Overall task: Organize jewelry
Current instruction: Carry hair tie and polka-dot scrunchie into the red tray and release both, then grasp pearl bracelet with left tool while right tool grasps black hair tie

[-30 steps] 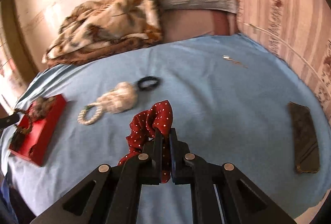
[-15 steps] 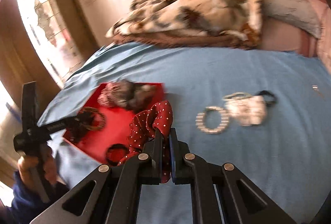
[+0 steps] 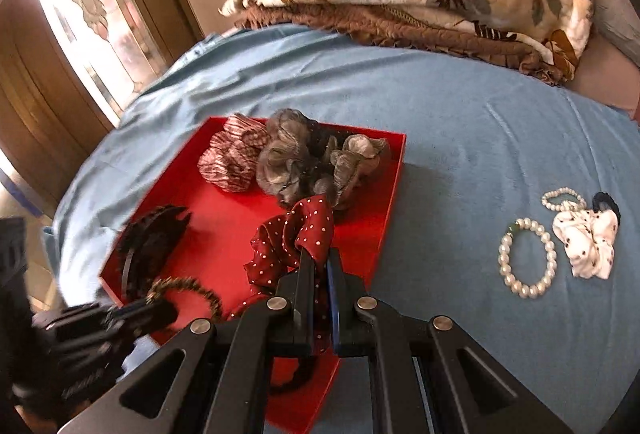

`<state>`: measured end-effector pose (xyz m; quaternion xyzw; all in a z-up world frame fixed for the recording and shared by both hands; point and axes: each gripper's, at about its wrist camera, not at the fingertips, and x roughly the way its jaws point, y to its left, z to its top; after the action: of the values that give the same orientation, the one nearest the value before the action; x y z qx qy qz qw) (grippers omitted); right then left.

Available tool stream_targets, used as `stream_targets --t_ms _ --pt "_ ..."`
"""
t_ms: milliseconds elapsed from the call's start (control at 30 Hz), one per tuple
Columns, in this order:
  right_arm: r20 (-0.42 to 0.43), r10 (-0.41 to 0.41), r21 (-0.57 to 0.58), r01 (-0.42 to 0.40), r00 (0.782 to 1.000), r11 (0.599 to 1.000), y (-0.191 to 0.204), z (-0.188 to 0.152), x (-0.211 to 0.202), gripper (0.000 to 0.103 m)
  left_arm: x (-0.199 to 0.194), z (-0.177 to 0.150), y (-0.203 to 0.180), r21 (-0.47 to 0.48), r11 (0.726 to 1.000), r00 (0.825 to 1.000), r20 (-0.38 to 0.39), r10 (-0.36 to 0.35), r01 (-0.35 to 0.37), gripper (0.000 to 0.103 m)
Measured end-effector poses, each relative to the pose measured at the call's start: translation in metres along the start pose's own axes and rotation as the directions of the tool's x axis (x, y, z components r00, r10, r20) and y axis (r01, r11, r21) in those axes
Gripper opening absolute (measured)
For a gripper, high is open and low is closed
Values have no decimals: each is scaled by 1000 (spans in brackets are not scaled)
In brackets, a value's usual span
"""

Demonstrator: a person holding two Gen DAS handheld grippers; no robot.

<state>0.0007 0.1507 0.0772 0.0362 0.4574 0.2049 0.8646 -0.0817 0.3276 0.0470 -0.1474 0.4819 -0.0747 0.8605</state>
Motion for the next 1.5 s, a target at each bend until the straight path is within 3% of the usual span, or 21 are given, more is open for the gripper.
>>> stream_targets --t_ms 333,400,600,967,1200,1500 --pt "-10 -61 -44 60 998 997 1 4 11 8 -7 -2 -9 39 999 999 48 4 -6 10" --pt "-7 -67 -46 66 998 997 1 4 10 9 -9 -1 -12 47 999 998 66 10 -13 17" --pt "17 -55 -45 56 998 997 1 4 0 32 -18 0 -18 65 997 989 146 19 -29 45" --pt "70 -30 -14 31 997 999 -16 -5 -38 46 -22 1 -22 77 994 973 223 62 -81 53" --pt "86 -96 38 93 992 995 -72 -36 -76 53 -21 2 -24 62 994 970 233 75 -92 54" --pt "59 -244 228 225 968 947 -191 -86 -127 53 -18 -6 -43 83 989 963 250 96 -120 54"
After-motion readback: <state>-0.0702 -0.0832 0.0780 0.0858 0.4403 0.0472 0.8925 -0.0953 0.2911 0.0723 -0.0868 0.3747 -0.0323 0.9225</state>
